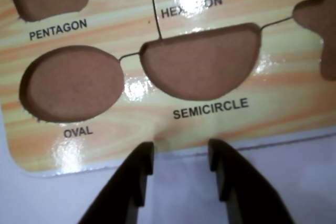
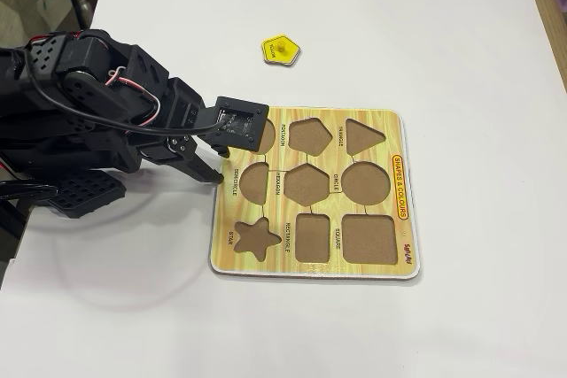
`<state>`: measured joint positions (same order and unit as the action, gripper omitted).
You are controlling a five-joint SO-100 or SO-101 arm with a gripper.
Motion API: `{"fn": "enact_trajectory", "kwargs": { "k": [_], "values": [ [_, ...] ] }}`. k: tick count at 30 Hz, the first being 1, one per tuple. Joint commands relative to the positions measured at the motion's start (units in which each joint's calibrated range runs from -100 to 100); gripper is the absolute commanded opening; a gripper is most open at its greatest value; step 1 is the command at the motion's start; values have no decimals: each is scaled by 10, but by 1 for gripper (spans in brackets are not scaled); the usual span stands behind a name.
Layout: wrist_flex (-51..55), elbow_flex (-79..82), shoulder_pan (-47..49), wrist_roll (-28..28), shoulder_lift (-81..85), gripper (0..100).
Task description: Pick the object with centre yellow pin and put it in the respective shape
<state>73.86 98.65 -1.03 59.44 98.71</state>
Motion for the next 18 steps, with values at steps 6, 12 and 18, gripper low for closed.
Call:
{"fn": "enact_trajectory", "kwargs": {
  "k": [6,12,18],
  "values": [
    [6,4,-2,-2,-4,13],
    [2,2,-2,5,-7,13],
    [2,-108,0,5,-77,13]
  ]
}}
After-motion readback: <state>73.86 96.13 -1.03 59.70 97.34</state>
